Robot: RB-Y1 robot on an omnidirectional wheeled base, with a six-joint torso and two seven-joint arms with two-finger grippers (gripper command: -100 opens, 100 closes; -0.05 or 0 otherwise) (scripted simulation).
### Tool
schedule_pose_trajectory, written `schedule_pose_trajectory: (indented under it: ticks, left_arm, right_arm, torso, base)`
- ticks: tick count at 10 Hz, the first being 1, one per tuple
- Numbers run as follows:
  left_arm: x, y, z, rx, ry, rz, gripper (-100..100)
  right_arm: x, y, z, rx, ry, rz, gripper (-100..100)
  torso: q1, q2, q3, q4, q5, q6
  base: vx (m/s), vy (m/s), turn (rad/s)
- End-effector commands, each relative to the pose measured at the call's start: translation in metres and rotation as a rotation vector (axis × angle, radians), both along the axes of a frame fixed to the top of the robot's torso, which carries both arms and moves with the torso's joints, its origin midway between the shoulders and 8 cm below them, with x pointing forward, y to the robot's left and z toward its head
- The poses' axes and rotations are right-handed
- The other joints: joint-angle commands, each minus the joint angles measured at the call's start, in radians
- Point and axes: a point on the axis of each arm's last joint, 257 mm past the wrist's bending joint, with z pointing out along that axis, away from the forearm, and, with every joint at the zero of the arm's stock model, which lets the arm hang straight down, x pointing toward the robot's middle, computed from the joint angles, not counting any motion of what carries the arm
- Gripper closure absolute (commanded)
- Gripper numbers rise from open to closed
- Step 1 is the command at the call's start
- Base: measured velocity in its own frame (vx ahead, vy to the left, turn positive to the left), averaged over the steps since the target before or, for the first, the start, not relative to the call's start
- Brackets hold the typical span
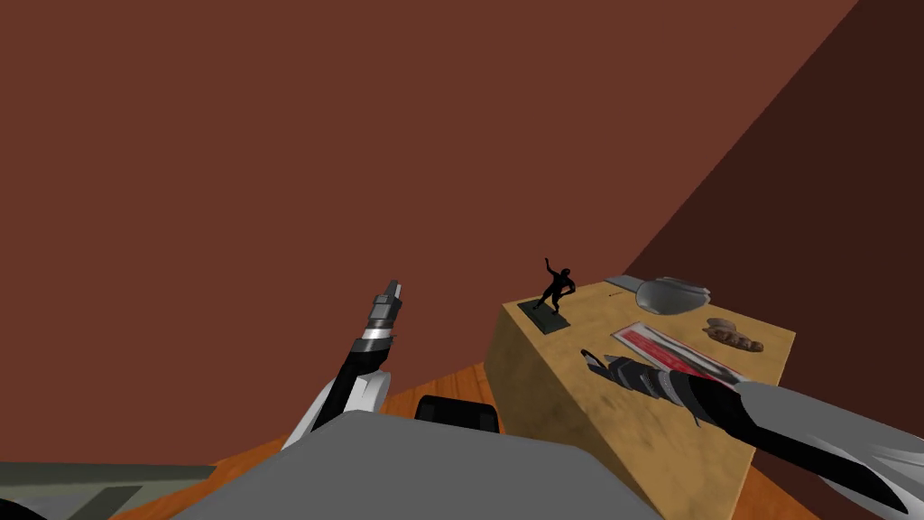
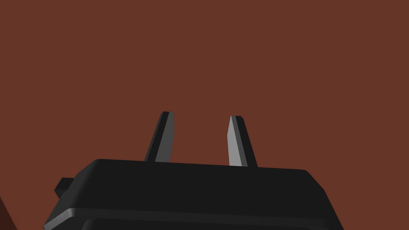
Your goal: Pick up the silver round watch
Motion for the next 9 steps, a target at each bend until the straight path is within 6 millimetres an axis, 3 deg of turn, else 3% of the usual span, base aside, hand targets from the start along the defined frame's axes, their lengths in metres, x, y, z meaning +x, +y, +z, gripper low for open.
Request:
schedule_pose_trajectory:
  ticks: [1,4,5,6,9]
  left_arm:
    - [0.000,0.000,0.000,0.000,0.000,0.000,0]
    - [0.000,0.000,0.000,0.000,0.000,0.000,0]
    - [0.000,0.000,0.000,0.000,0.000,0.000,0]
    - [0.000,0.000,0.000,0.000,0.000,0.000,0]
    - [0.000,0.000,0.000,0.000,0.000,0.000,0]
  right_arm:
    - [-0.001,-0.009,-0.002,0.000,-0.001,-0.029,-100]
    - [-0.006,-0.028,-0.010,0.000,-0.001,-0.095,-100]
    - [-0.006,-0.024,-0.009,0.001,-0.001,-0.083,-100]
    - [-0.007,-0.025,-0.009,0.000,-0.001,-0.085,100]
    - [-0.007,-0.025,-0.009,-0.001,0.000,-0.081,100]
  torso:
    - [0.000,0.000,0.000,0.000,0.000,0.000]
    - [0.000,-0.001,0.000,0.000,0.000,-0.001]
    - [0.000,-0.001,0.000,0.000,0.000,0.000]
    - [-0.001,-0.003,-0.002,-0.001,0.000,0.001]
    - [0.000,-0.006,-0.003,-0.001,0.000,0.002]
  base:
    - [-0.087,-0.007,0.145]
    - [-0.087,-0.003,0.224]
    - [-0.031,-0.005,0.035]
    - [-0.006,-0.001,-0.008]
    - [0.000,0.000,0.000]
